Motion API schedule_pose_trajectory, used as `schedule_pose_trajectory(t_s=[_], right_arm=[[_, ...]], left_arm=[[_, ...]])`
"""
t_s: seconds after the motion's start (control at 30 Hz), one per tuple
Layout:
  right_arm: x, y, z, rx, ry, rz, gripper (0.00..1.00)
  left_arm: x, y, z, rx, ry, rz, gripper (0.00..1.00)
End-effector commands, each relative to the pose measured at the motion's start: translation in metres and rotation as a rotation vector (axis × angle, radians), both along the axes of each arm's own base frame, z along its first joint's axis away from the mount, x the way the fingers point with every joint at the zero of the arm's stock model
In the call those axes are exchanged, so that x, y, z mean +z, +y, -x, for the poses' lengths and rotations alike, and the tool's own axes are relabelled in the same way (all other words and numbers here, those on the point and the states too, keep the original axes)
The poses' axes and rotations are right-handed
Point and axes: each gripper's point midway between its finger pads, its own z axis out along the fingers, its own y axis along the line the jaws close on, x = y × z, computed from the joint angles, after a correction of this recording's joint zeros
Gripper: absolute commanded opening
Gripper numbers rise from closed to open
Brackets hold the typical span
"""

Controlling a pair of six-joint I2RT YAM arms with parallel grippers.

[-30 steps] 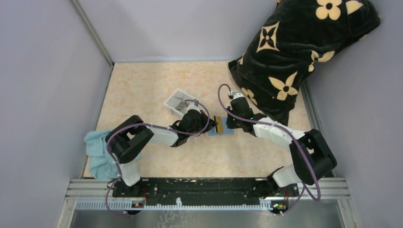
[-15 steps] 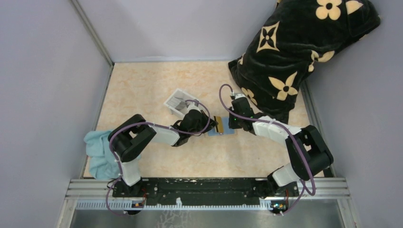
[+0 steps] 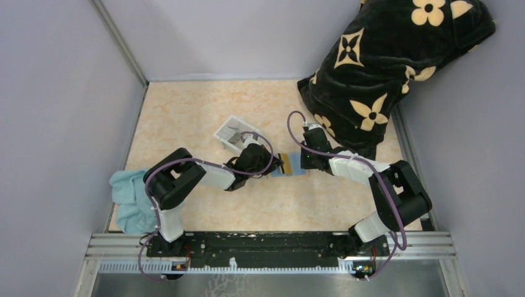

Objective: Put the credit cards into the card holder
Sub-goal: Insert the credit card into the card holder.

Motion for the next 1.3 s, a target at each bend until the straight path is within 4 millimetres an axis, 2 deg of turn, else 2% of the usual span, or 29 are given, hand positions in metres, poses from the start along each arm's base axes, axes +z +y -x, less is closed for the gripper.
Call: schedule_pose_trajectory(t_s=[0.0, 0.53, 0.93, 1.27], right_arm=[[-0.002, -0.009, -0.006, -0.044, -0.014, 0.017, 0.00], [-0.015, -0.018, -0.001, -0.062, 0.024, 0.046, 0.00], [-0.023, -0.026, 0.003, -0.077, 0.050, 0.047, 0.00], [-0.027, -0.029, 0.005, -0.079, 0.060, 0.040, 0.00]], left_arm=[[-0.009, -0.003, 0.004, -0.008, 0.039, -0.019, 0.00], [-0.018, -0.011, 0.006, -0.009, 0.077, 0.037, 0.00], [-0.004, -0.001, 0.007, 0.074, 0.051, 0.183, 0.00], [-0.001, -0.006, 0.008, 0.095, 0.032, 0.259, 0.00]])
